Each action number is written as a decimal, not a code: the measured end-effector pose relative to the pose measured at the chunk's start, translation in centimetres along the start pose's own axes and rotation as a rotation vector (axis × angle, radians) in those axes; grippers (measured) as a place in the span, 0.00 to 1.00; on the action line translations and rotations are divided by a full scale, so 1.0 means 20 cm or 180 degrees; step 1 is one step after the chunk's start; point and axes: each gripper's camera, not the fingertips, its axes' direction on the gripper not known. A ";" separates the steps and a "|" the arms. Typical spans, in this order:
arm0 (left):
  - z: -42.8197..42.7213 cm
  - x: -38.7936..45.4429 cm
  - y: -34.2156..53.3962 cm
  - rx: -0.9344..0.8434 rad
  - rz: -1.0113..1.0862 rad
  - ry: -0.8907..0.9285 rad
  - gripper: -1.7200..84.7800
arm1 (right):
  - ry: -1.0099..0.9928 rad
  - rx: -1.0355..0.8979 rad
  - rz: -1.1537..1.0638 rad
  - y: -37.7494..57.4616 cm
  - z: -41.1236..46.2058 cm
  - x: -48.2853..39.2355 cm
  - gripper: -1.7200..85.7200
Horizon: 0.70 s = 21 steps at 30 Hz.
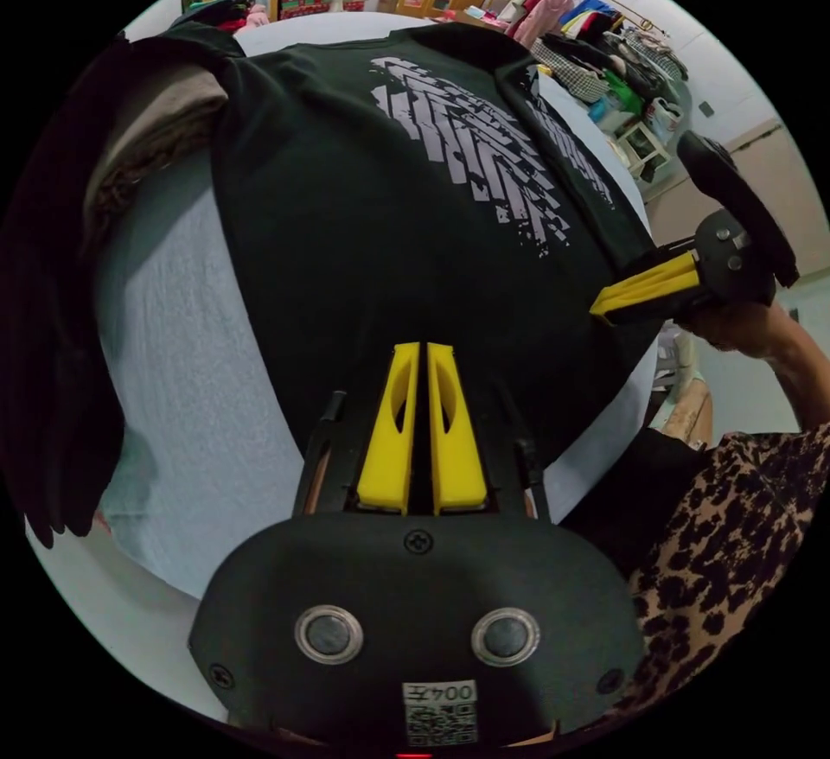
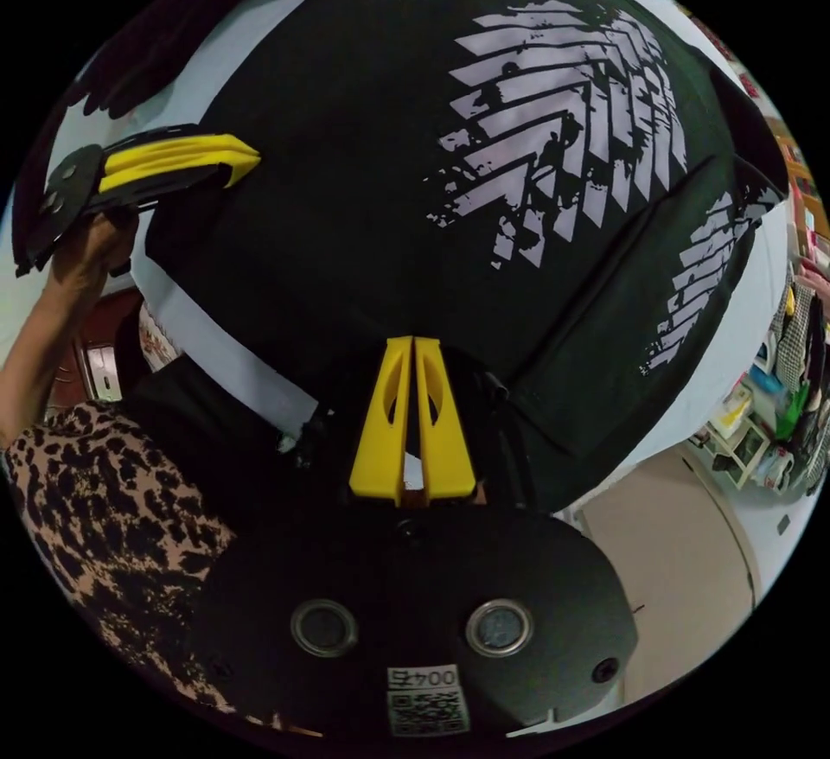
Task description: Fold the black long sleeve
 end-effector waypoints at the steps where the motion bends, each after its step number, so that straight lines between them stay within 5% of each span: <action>1: 0.02 0.01 -0.01 0.0005 -0.0057 -0.0047 0.03 | -0.0012 0.0099 -0.0052 0.03 -0.01 0.01 0.01; 11: 0.07 0.23 -0.05 0.0148 -0.0935 -0.0034 0.05 | -0.0366 0.0334 -0.0969 0.19 -0.12 0.22 0.01; 21: 0.38 0.43 -0.02 -0.0193 -0.1546 -0.0188 0.04 | 0.0044 0.0286 -0.1697 0.31 -0.25 0.26 0.01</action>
